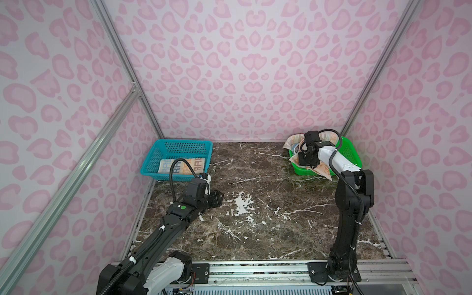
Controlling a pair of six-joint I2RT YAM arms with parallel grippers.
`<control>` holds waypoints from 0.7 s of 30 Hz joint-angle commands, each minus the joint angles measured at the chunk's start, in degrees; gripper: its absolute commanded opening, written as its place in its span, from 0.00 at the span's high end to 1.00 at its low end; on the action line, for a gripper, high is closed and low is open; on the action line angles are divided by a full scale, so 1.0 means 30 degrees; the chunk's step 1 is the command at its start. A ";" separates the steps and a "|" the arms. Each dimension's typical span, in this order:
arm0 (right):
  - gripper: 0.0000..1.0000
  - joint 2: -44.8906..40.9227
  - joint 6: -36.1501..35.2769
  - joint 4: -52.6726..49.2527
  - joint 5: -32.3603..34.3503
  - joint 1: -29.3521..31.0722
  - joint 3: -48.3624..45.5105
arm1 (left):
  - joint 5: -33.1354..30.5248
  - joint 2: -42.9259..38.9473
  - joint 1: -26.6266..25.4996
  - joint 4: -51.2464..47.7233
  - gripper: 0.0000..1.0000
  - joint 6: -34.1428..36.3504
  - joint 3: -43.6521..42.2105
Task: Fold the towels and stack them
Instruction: 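Reach the right gripper into the green basket and grasp the orange bunny towel, then pull the orange towel out and drop it on the table centre with the right gripper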
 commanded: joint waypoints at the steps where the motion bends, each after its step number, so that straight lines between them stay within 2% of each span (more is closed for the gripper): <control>1: 0.83 -0.0797 0.0064 0.0276 -0.0045 -0.0016 -0.0395 | -0.0238 0.0364 -0.0079 0.0848 0.42 -0.0041 0.0355; 3: 0.97 -0.1639 -0.0089 0.0688 0.0147 -0.0031 -0.0505 | -0.0275 0.0616 -0.0087 0.0996 0.42 0.0018 0.0542; 4: 1.00 -0.2034 -0.0175 0.0819 0.0219 -0.0025 -0.0552 | -0.0255 0.0734 -0.0069 0.1071 0.42 0.0033 0.0616; 7: 1.00 -0.3474 -0.0568 0.1114 0.0177 0.0079 -0.0638 | -0.0040 0.1225 -0.0094 0.1373 0.42 0.0148 0.1020; 11: 1.00 -0.5860 -0.2033 0.0930 -0.1872 0.0526 -0.0572 | 0.0288 0.1933 -0.0107 0.1498 0.42 0.0424 0.2030; 14: 1.00 -0.7833 -0.3114 0.0588 -0.2684 0.1627 -0.0658 | 0.0501 0.2298 -0.0087 0.1164 0.42 0.0825 0.3171; 18: 1.00 -1.0011 -0.4809 -0.0061 -0.5916 0.3950 -0.0831 | 0.0213 0.2180 -0.0086 0.0358 0.42 0.1331 0.4457; 21: 1.00 -1.0944 -0.4996 -0.0355 -0.8234 0.5682 -0.1265 | -0.0490 0.1704 -0.0062 -0.0282 0.41 0.1440 0.4939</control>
